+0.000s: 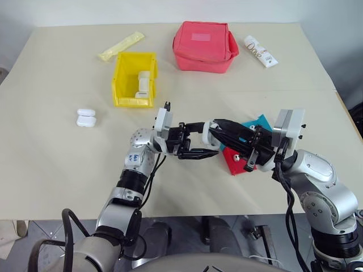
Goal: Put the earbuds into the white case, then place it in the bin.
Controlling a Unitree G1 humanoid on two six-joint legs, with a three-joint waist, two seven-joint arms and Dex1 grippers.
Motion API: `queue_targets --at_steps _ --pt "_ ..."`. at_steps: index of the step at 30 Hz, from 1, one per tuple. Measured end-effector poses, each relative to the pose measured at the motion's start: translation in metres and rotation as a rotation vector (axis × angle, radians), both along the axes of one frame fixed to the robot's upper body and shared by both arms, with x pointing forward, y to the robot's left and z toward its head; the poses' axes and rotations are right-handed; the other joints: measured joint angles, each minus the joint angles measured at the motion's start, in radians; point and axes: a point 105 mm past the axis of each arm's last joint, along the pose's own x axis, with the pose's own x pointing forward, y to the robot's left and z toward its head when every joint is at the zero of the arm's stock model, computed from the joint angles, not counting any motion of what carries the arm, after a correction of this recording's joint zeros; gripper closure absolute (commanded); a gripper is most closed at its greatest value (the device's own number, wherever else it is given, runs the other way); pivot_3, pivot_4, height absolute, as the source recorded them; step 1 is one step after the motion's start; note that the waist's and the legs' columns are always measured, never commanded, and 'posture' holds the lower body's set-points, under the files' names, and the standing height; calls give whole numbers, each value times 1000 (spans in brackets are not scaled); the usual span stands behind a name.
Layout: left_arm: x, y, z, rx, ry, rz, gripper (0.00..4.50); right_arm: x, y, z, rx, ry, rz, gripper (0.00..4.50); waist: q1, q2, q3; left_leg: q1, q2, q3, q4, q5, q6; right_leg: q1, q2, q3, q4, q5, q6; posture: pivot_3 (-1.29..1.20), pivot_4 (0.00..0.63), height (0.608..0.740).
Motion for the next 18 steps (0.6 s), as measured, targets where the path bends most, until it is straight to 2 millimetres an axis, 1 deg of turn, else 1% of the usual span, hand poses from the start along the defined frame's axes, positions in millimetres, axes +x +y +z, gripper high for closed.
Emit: queue_targets --at_steps 9,18 --pt "1 2 -1 8 -6 7 1711 -2 -2 2 -32 -2 2 4063 0 0 0 0 0 0 0 0 0 0 0 0 0 0 0 0 150 740" --pt "2 5 0 1 -15 15 1711 0 2 7 -44 1 22 4063 1 0 0 0 0 0 0 0 0 0 0 0 0 0 0 0 150 740"
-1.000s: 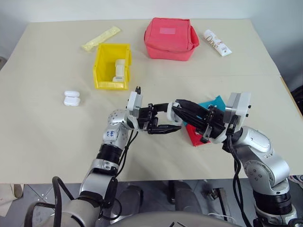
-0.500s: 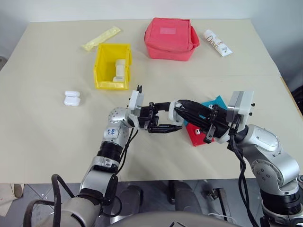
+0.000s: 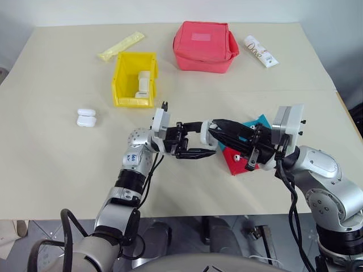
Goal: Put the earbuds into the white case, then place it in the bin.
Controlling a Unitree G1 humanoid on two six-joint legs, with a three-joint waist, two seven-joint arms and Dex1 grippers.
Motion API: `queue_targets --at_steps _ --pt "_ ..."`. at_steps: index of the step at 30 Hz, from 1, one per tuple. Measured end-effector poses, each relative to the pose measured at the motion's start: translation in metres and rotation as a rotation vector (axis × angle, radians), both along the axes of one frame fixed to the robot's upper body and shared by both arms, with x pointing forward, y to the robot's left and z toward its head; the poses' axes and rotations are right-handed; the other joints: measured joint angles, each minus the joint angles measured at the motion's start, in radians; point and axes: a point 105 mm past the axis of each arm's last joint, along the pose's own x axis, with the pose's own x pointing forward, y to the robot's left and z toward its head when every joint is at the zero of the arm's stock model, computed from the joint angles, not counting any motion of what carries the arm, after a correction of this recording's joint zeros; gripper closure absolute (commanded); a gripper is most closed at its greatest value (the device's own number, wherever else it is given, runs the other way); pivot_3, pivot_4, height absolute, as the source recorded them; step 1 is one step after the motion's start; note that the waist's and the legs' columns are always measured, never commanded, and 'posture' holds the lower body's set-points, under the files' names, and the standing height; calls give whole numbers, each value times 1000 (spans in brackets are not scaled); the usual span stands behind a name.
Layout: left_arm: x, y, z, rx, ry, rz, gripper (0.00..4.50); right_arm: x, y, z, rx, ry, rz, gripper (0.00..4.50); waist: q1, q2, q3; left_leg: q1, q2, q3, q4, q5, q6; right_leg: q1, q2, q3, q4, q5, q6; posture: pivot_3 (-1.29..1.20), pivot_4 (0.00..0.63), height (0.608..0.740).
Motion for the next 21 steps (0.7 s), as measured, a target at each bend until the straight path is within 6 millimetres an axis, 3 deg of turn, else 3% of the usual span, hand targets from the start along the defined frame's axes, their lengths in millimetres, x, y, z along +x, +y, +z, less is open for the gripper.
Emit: queue_targets --at_steps 21 --pt "0 -3 -6 13 30 -8 1711 1 -5 -10 -13 24 -21 4063 0 0 0 0 0 0 0 0 0 0 0 0 0 0 0 0 150 740"
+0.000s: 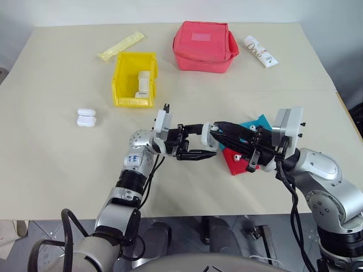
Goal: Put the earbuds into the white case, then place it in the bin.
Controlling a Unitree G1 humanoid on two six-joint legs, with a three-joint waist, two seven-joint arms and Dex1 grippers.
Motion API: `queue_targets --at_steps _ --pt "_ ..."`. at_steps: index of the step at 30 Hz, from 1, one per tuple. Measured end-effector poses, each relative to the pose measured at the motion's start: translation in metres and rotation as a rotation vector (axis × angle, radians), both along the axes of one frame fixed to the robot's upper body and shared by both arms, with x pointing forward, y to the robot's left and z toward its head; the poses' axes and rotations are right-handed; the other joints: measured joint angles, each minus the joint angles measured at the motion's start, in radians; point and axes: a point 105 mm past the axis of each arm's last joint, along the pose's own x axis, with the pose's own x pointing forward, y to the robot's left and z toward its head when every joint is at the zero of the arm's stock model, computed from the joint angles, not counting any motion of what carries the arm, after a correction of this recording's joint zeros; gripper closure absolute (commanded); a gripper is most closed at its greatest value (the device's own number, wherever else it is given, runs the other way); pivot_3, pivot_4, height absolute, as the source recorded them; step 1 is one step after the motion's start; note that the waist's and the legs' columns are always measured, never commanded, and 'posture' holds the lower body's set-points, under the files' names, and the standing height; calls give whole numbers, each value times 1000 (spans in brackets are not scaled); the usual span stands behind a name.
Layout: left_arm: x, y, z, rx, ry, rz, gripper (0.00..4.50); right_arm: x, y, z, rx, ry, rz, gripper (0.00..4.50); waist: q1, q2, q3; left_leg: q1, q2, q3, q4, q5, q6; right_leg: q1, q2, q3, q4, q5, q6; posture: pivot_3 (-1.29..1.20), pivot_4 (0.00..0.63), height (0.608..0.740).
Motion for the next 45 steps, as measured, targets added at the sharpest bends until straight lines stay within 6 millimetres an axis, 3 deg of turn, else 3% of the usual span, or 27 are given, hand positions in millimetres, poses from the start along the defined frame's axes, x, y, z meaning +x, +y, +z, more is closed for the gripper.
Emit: queue_targets --at_steps 13,28,45 --pt "2 4 0 -6 3 17 1711 4 5 6 -4 11 20 4063 0 0 0 0 0 0 0 0 0 0 0 0 0 0 0 0 150 740" --pt "9 8 -7 -9 53 36 1711 3 17 26 18 -48 49 4063 -1 0 0 0 0 0 0 0 0 0 0 0 0 0 0 0 150 740" --pt "7 10 1 -10 53 12 1711 6 17 6 47 -10 24 4063 -2 0 0 0 0 0 0 0 0 0 0 0 1 0 0 0 150 740"
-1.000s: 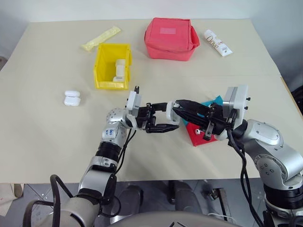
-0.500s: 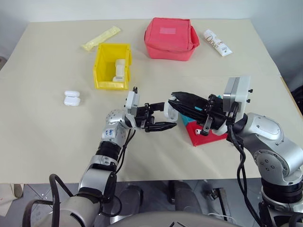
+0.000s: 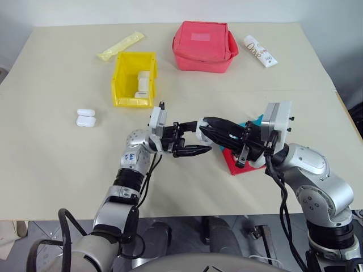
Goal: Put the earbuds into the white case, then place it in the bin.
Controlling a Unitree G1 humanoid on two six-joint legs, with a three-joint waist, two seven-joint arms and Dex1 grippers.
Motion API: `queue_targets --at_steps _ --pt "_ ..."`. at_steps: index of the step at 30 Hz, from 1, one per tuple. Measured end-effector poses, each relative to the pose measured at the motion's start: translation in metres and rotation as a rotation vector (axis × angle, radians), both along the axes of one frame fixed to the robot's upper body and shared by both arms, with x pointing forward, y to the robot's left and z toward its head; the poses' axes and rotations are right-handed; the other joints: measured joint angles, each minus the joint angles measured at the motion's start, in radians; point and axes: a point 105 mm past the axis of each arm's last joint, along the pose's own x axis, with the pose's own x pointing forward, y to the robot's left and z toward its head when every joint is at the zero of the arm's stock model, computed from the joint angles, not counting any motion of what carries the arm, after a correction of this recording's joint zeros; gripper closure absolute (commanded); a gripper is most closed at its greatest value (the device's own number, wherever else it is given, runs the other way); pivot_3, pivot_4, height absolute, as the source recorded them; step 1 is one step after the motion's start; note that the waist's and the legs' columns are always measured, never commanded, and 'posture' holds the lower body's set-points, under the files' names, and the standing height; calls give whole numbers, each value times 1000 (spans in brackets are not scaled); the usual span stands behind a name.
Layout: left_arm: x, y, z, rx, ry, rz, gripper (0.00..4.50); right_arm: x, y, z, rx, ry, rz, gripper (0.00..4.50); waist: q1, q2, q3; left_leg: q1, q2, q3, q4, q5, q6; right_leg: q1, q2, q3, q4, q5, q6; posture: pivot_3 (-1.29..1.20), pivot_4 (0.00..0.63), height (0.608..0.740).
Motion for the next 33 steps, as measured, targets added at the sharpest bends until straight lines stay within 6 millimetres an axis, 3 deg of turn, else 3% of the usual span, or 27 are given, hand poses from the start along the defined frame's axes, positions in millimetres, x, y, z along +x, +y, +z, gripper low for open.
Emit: queue_targets --at_steps 14,33 --pt "-9 3 6 4 -7 -33 1711 7 -1 -6 31 -3 -12 4063 -3 0 0 0 0 0 0 0 0 0 0 0 0 0 0 0 150 740" --pt "-11 3 5 10 -16 -36 1711 0 -2 -16 11 10 -14 4063 -5 0 0 0 0 0 0 0 0 0 0 0 0 0 0 0 150 740"
